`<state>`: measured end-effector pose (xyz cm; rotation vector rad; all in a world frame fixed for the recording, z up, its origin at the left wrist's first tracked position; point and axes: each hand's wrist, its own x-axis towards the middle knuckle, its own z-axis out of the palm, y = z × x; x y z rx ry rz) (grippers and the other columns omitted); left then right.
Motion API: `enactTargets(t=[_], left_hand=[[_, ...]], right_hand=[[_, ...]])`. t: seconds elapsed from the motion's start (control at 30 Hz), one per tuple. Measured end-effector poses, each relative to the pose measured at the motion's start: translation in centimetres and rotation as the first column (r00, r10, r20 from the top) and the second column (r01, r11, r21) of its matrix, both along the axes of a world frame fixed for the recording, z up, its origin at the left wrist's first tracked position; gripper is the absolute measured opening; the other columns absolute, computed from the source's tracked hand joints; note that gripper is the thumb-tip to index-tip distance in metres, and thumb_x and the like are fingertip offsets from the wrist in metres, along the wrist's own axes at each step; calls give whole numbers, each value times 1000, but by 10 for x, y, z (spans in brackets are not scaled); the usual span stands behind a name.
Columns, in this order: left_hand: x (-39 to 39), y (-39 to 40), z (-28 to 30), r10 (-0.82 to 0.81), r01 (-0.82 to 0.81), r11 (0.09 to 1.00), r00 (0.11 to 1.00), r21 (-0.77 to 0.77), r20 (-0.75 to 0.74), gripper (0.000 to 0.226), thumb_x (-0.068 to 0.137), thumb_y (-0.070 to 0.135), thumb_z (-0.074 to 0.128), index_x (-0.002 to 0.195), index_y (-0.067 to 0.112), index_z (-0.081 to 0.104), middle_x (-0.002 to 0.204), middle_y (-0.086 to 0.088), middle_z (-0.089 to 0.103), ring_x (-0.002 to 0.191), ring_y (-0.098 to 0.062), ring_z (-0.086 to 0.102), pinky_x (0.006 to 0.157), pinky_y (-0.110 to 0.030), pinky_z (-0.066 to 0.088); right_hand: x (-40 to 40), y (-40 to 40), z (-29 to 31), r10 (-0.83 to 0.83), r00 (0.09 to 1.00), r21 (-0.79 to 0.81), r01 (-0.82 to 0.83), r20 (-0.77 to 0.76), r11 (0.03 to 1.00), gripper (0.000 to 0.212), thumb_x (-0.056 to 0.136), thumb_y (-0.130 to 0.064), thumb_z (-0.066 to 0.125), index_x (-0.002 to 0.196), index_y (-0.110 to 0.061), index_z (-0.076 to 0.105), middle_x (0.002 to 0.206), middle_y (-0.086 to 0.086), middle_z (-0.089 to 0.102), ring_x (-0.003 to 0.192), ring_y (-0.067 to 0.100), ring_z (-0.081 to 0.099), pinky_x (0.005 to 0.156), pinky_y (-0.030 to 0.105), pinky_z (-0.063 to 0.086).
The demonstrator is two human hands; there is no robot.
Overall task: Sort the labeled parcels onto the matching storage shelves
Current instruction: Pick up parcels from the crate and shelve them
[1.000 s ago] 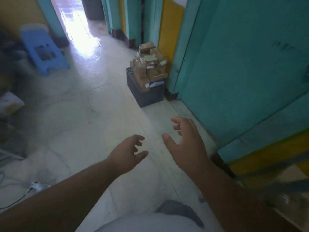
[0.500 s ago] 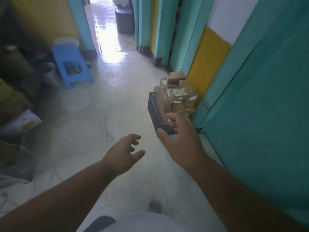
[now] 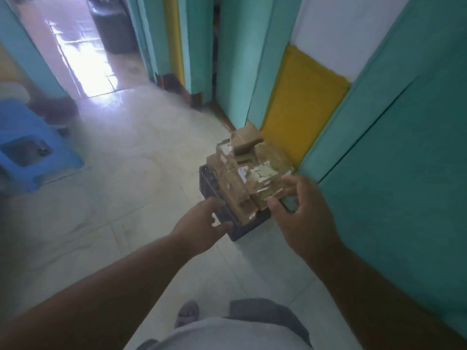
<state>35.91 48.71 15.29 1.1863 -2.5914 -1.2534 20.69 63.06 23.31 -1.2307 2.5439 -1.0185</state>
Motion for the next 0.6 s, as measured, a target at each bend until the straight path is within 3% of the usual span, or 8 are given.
enactTargets(t=[0.17, 0.23, 0.3, 0.47, 0.6], left_hand=[[-100, -68, -14, -167, 165, 981, 986, 99, 15, 29, 92, 32, 67, 118, 23, 60, 108, 8, 66, 96, -14, 67, 84, -40, 60], [-140, -90, -28, -180, 174, 971, 983, 163, 21, 14, 94, 32, 65, 106, 31, 59, 101, 8, 67, 88, -8, 67, 75, -33, 61], [-175, -108, -41, -146, 141, 963, 989, 229, 8, 15, 96, 28, 64, 95, 37, 51, 92, 15, 60, 80, -1, 60, 67, -21, 55], [-239, -160, -80, -101, 73, 942, 992, 327, 70, 34, 93, 35, 66, 123, 30, 51, 105, 12, 62, 82, 1, 60, 49, -9, 44], [-291, -192, -126, -116, 69, 952, 983, 299, 142, 37, 94, 36, 64, 128, 28, 52, 113, 9, 63, 84, -4, 62, 58, -23, 49]], right_hand=[[-68, -38, -15, -151, 988, 26, 152, -40, 988, 41, 89, -29, 70, 124, -15, 56, 107, -8, 47, 97, 5, 47, 63, 3, 33], [-98, -58, -31, -170, 985, 40, 171, -41, 984, 40, 89, -29, 70, 123, -15, 56, 106, -8, 48, 96, 6, 48, 64, 5, 30], [-127, -80, -46, -163, 986, 66, 164, -31, 984, 40, 88, -28, 70, 123, -13, 57, 107, -7, 48, 96, 7, 49, 65, 5, 29], [-187, -125, -87, -203, 976, 157, 189, 77, 969, 43, 89, -28, 69, 127, -13, 55, 109, -3, 51, 97, 6, 47, 64, 5, 30], [-218, -153, -128, -283, 949, 246, 245, 136, 938, 43, 90, -32, 67, 128, -16, 54, 111, 0, 54, 97, 8, 50, 67, 5, 29]])
